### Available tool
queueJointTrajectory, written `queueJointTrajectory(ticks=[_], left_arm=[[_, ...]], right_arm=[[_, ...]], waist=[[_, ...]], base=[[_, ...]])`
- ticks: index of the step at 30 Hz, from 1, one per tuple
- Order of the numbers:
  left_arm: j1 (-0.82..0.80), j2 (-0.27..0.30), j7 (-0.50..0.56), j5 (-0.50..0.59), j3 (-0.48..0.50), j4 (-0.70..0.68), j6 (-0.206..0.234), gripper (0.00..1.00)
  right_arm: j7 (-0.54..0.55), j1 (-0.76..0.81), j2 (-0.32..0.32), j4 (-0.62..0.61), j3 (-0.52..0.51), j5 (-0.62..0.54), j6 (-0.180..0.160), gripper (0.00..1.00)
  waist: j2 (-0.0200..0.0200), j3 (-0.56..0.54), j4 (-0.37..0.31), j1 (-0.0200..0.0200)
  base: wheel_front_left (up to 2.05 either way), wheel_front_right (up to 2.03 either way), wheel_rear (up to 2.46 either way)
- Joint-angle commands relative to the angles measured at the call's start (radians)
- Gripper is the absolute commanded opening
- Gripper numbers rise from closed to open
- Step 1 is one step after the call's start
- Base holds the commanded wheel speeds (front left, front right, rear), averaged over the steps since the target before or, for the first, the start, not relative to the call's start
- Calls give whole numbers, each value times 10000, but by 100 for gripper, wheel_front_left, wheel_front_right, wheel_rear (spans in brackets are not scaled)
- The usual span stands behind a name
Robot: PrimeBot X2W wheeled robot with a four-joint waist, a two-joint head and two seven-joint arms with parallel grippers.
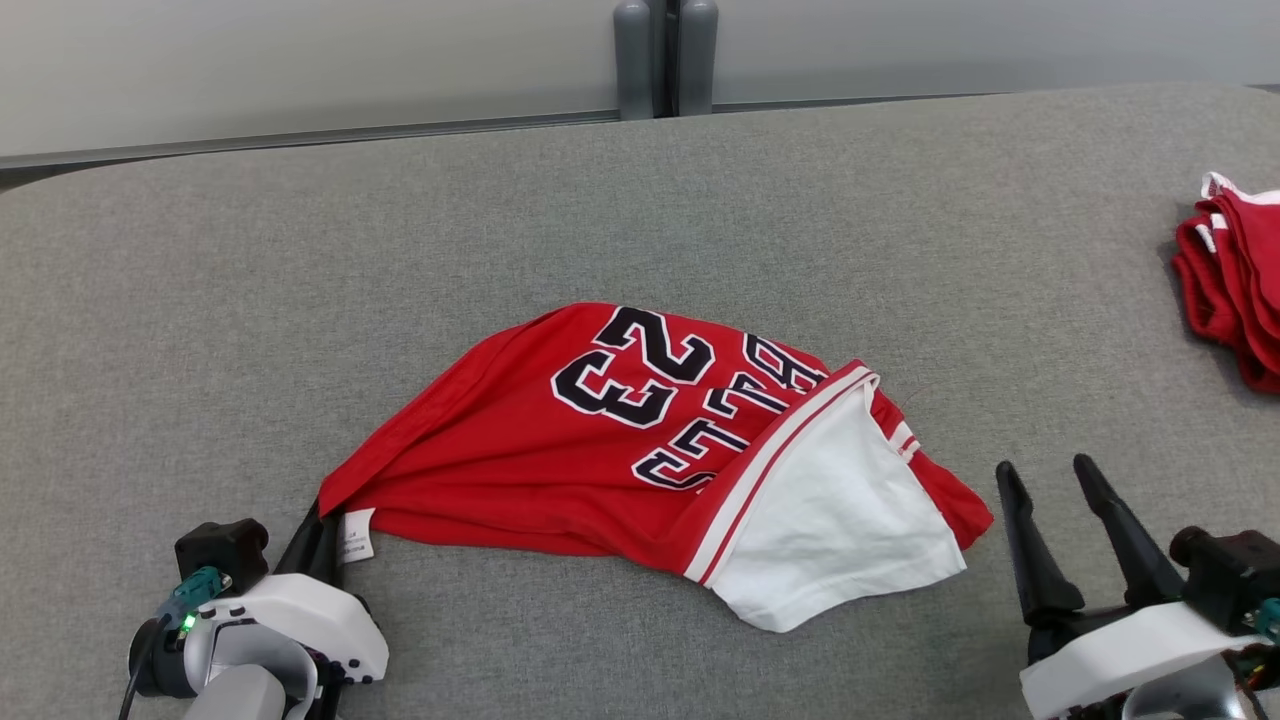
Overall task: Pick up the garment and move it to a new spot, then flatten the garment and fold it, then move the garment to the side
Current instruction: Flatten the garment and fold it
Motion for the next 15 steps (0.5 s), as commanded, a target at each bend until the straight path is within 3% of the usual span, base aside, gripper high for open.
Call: queueJointTrajectory(ticks=[1, 6, 15], left_arm=[[-141, 19, -25, 26, 39, 140, -77, 0], [-356, -59, -58, 132, 74, 373, -178, 0], [-409, -168, -60, 395, 353, 228, -279, 0]], right_arm=[[49, 83, -58, 83, 92, 42, 0, 100], [291, 220, -420, 623, 884, 13, 0, 100], [249, 153, -508, 1357, 1844, 287, 0, 98]], waist=[[-1, 23, 30, 0], [-1, 130, 163, 0], [-1, 262, 270, 0]], base=[[0, 0, 0], [0, 0, 0], [0, 0, 0]])
